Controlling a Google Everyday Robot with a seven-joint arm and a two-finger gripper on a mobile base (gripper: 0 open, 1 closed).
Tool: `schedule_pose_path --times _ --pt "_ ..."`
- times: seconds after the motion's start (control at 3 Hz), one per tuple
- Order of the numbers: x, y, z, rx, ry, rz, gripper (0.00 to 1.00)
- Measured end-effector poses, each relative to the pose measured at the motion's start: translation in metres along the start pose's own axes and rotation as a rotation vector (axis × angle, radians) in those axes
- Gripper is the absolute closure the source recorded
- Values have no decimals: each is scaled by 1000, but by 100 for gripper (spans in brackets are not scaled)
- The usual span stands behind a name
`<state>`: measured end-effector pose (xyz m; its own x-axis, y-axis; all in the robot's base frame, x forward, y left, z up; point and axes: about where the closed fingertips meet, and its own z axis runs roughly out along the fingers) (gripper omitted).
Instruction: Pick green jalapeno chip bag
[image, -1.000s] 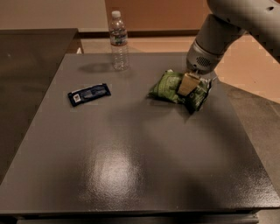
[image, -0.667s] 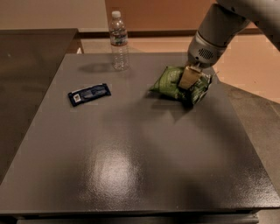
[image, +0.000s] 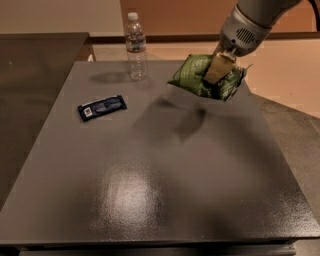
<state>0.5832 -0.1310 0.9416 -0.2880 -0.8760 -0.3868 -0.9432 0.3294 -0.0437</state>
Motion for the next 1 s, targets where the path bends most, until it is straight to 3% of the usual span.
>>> schedule_pose_path --times 0.67,1.0 --pt "-36 5 -35 13 -105 -82 100" --pt "-36 4 -35 14 -106 -82 100"
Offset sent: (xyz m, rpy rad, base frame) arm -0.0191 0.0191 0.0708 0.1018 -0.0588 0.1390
